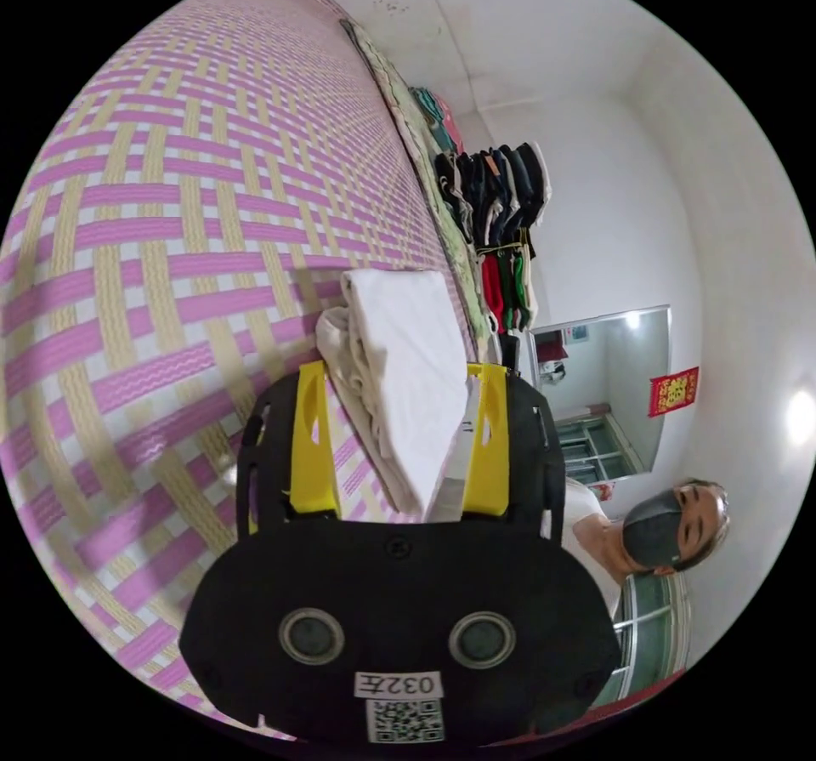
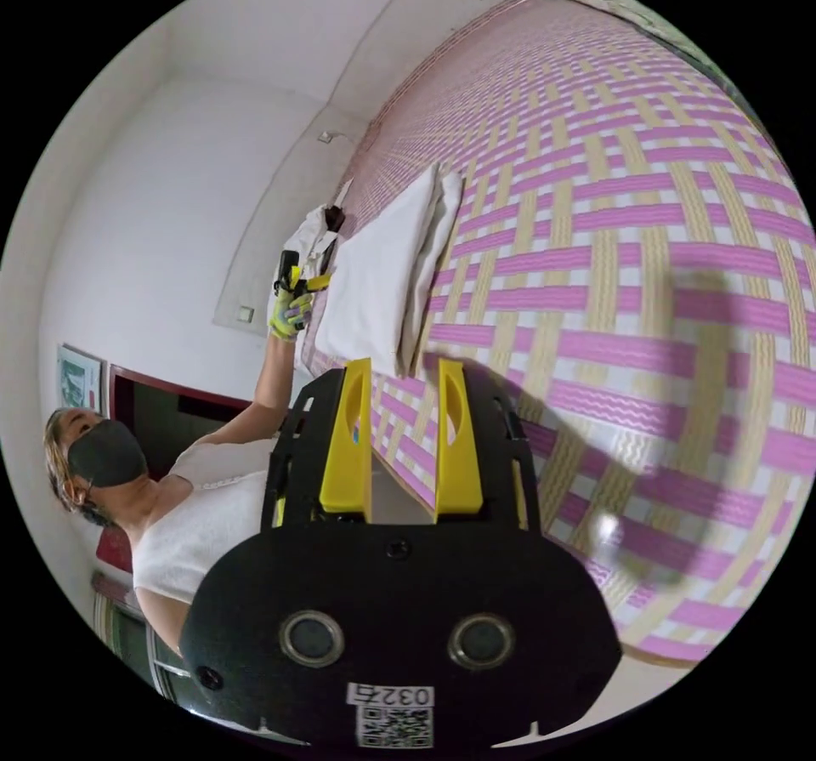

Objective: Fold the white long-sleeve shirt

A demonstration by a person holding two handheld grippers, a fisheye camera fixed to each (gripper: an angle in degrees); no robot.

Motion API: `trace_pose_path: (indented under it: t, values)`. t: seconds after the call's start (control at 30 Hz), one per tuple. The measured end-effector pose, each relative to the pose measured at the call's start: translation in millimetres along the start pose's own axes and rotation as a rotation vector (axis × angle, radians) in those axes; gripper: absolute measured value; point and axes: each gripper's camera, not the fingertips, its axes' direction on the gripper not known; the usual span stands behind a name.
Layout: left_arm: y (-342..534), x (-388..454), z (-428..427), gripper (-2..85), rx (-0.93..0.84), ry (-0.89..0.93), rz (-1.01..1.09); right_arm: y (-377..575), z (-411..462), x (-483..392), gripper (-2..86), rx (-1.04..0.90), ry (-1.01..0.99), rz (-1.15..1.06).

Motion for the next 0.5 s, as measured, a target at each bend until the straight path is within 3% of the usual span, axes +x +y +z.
trace_pose_path:
  t: [0.33, 0.5]
  values:
    - [-38, 16, 40, 19.5, -0.04, -0.036, 0.062, -20, 28, -12, 11.1, -0.074, -0.035, -0.042]
    - [-40, -9, 58, 9.2, -0.012, 0.057, -0.017, -7, 20, 7, 7.4, -0.013, -0.106, 0.007]
